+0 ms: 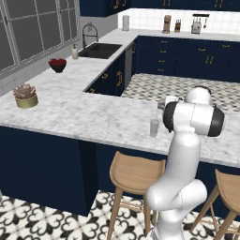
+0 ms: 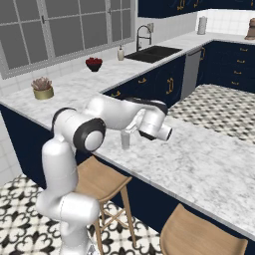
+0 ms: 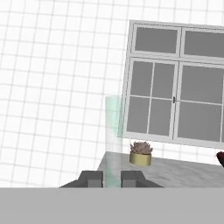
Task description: Take a straw from the drawer in front and place it inside the glass cup on the dining counter.
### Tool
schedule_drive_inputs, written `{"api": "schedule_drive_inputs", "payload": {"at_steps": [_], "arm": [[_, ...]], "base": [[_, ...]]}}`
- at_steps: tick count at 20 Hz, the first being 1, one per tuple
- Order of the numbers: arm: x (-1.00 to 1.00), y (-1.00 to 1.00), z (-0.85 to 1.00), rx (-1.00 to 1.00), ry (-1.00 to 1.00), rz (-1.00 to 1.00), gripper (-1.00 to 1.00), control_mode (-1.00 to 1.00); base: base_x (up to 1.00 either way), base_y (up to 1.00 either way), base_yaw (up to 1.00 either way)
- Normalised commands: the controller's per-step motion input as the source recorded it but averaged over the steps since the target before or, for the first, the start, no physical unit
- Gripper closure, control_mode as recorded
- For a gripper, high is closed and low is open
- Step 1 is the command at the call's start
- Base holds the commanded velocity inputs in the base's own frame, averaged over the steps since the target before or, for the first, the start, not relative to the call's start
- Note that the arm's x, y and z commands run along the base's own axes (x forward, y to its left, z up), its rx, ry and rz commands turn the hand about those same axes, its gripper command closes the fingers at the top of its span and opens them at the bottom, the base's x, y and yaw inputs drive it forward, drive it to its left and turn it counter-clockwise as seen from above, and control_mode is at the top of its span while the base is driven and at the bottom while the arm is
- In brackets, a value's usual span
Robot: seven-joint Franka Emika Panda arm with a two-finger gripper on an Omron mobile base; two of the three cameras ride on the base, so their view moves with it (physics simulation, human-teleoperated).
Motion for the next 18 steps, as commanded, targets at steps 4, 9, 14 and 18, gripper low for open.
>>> {"api": "schedule_drive_inputs", "payload": {"at_steps": [4, 9, 14, 18], "arm": [[0.21, 0.0, -0.16, 0.0, 0.0, 0.05, 1.0, -1.0], [0.19, -0.11, -0.12, 0.0, 0.0, 0.03, 1.0, -1.0], [0.09, -0.15, -0.18, 0.0, 0.0, 0.03, 1.0, -1.0], [0.24, 0.0, -0.23, 0.0, 0.0, 0.03, 1.0, -1.0]], "base": [[0.0, 0.0, 0.0], [0.0, 0.0, 0.0], [0.0, 0.0, 0.0], [0.0, 0.0, 0.0]]}}
